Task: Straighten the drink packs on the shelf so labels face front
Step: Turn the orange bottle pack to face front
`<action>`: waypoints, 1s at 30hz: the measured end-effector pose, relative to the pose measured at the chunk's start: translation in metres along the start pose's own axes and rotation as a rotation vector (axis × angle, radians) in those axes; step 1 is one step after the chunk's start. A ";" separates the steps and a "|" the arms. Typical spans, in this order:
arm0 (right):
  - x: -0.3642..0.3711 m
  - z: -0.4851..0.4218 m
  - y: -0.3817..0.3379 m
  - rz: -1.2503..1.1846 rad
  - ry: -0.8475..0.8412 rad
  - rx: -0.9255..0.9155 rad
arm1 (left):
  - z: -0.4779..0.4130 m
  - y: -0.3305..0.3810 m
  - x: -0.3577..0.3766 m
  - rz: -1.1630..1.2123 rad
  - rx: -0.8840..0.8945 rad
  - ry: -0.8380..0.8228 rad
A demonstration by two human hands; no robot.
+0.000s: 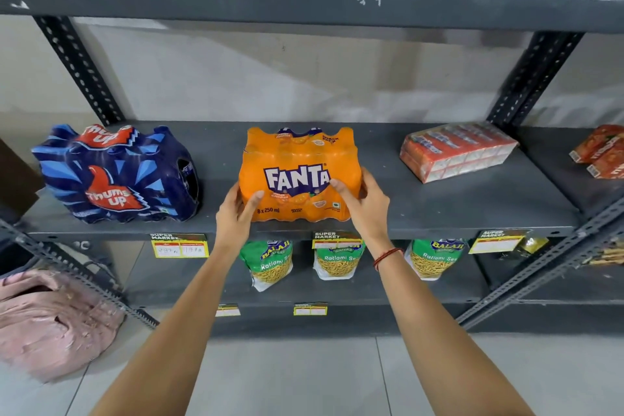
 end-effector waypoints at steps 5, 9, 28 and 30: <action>-0.003 0.008 -0.007 -0.026 0.004 0.002 | 0.007 0.000 -0.001 -0.004 0.000 -0.007; -0.003 0.013 -0.009 -0.035 0.008 0.002 | 0.011 -0.001 -0.001 0.002 0.004 0.001; -0.004 0.009 -0.008 -0.009 -0.019 -0.021 | 0.015 0.008 0.003 0.030 -0.031 0.025; -0.007 0.009 -0.008 -0.030 -0.066 -0.016 | 0.033 0.014 0.006 0.131 -0.039 0.186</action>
Point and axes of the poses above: each hand's wrist, its own z-axis away from the middle knuckle, its own x-axis out of the palm, y = z × x, the point moved 2 cm from there along -z, towards the middle knuckle, and after that the axes turned 12 degrees about -x, right-handed, at the moved point
